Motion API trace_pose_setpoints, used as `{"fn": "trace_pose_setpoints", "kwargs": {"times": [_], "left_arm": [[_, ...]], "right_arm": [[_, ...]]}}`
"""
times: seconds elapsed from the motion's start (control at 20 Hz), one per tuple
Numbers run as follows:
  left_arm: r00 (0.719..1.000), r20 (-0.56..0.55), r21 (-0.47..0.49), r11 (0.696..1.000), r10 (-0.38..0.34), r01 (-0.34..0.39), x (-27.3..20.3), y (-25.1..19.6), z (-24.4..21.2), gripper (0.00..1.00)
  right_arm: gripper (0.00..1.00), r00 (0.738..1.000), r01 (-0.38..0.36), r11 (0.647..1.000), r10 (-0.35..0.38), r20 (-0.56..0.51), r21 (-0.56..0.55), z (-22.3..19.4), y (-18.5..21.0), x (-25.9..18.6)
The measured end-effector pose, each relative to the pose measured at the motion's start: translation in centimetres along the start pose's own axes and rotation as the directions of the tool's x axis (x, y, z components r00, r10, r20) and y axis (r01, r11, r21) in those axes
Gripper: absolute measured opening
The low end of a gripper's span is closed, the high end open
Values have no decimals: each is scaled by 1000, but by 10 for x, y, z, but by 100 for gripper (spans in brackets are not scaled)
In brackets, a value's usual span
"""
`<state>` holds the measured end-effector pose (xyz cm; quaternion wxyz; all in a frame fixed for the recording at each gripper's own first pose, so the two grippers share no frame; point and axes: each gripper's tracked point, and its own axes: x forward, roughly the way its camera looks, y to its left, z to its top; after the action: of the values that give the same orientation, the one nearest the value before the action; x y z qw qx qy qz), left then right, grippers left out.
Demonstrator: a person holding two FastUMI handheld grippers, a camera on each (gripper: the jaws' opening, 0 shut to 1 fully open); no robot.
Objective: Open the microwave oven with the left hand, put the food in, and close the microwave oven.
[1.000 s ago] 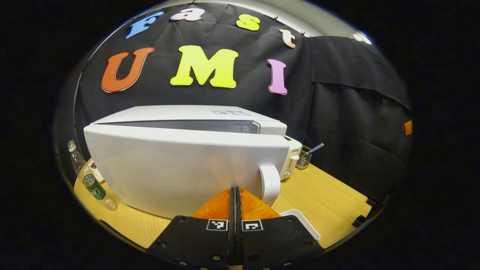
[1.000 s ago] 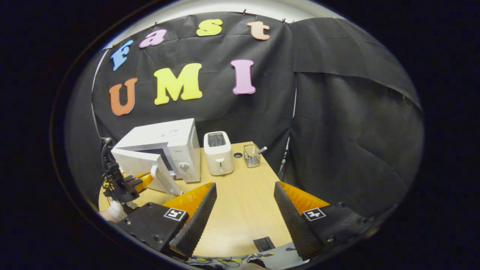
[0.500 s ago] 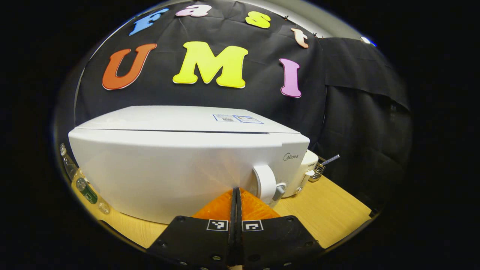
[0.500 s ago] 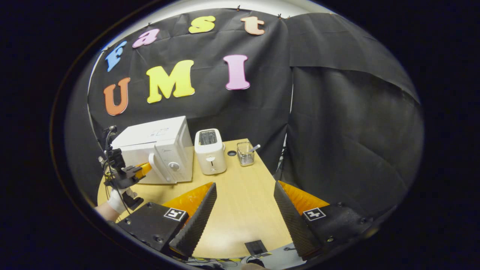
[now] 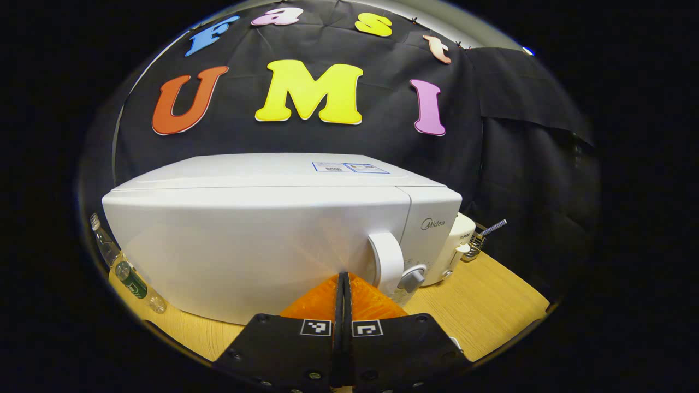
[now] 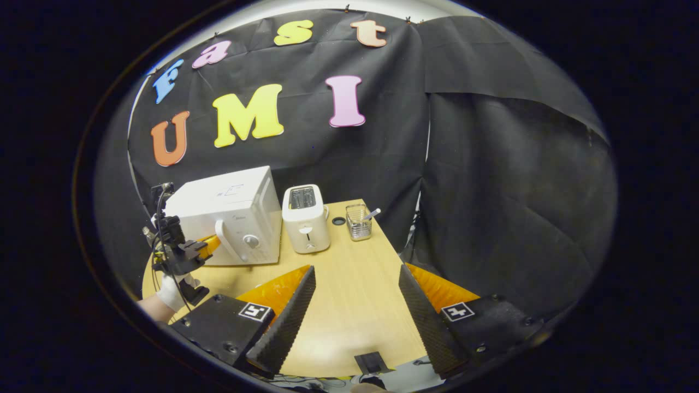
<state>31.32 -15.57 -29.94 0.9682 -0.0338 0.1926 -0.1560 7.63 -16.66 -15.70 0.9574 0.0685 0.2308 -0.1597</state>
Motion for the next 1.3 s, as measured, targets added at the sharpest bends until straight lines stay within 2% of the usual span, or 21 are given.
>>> {"fn": "trace_pose_setpoints", "kwargs": {"times": [0.05, 0.2, 0.35, 0.55, 0.85, 1.1, 1.3], "left_arm": [[1000, 0, -5, 1000, 11, -11, -5, 2, -1, 0], [994, 5, 26, 993, 112, -112, -25, 26, -8, 0], [991, -5, 58, 989, 136, -136, -55, 37, -17, 95], [987, 20, 57, 986, 157, -158, -102, 44, -9, 94], [972, 120, 62, 976, 200, -208, -208, 34, 42, 94], [952, 220, 69, 970, 214, -234, -304, 33, 94, 95], [929, 251, 54, 955, 271, -293, -372, 55, 117, 95]], "right_arm": [[98, 1000, -5, 1000, 5, -1, 1, -1, 1, -1], [98, 1000, -9, 1000, 9, -1, -5, -5, 2, -5], [98, 1000, -18, 1000, 18, 4, 0, -9, 5, -13], [98, 999, -29, 1000, 30, 34, -11, -13, 13, -32], [98, 989, -78, 996, 83, 122, -38, -4, 45, -75], [98, 962, -155, 986, 165, 215, -63, 13, 91, -110], [98, 935, -211, 974, 227, 274, -84, 23, 132, -132]]}}
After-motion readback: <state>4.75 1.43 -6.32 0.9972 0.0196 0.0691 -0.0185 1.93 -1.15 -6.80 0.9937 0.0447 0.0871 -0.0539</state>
